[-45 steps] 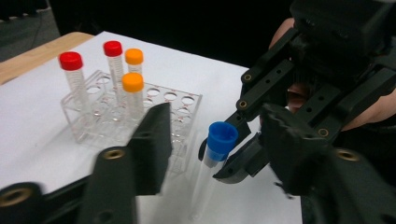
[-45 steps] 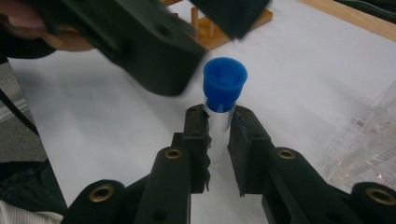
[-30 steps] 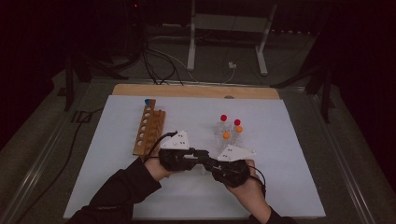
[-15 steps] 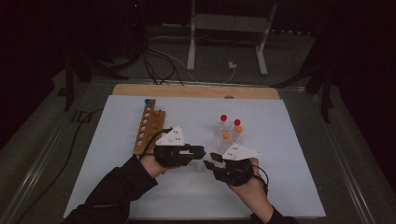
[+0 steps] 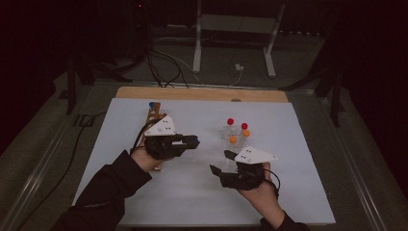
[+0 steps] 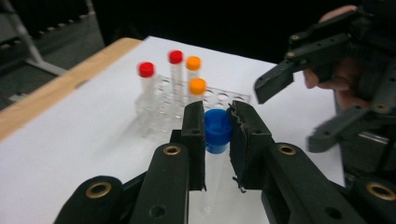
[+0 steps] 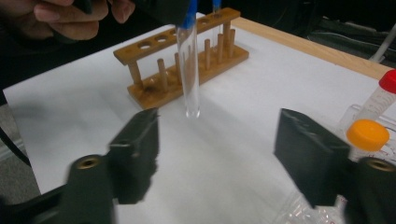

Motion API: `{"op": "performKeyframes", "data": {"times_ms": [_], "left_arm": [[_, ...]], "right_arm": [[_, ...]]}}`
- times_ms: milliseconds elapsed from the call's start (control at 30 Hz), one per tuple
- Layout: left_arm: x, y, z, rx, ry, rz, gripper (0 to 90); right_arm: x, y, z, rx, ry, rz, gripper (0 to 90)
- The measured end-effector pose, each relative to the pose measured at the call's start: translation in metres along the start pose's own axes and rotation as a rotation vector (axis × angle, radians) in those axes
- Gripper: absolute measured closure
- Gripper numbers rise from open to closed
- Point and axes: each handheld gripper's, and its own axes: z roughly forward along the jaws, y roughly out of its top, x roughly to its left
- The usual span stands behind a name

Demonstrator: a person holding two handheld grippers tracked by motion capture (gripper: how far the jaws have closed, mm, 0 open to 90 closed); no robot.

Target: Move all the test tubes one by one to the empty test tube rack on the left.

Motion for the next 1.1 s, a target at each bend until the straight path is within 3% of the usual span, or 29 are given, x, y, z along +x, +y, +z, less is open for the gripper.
{"op": "performKeyframes", "data": {"times_ms": [133, 400, 533, 767, 833, 1100], "left_arm": [[0.010, 0.005, -0.011, -0.005, 0.042, 0.005, 77.9], [0.029, 0.008, -0.028, -0.010, 0.133, -0.012, 77.9], [0.040, 0.011, -0.038, -0.015, 0.178, -0.017, 77.9], [0.061, 0.016, -0.056, -0.041, 0.279, -0.030, 77.8], [0.069, 0.015, -0.060, -0.053, 0.297, -0.054, 77.9], [0.101, 0.003, -0.064, -0.051, 0.436, -0.099, 77.9]], "right_arm": [[0.000, 0.001, -0.001, -0.014, -0.020, -0.006, 16.0], [-0.001, 0.001, 0.000, -0.015, -0.042, 0.011, 3.4], [-0.001, 0.001, 0.000, -0.016, -0.051, 0.019, 0.2], [-0.004, 0.001, -0.003, -0.032, -0.007, 0.017, 0.0], [-0.004, 0.001, -0.003, -0.035, -0.009, 0.014, 0.0], [-0.004, 0.000, -0.004, -0.043, 0.003, 0.020, 0.0]]}}
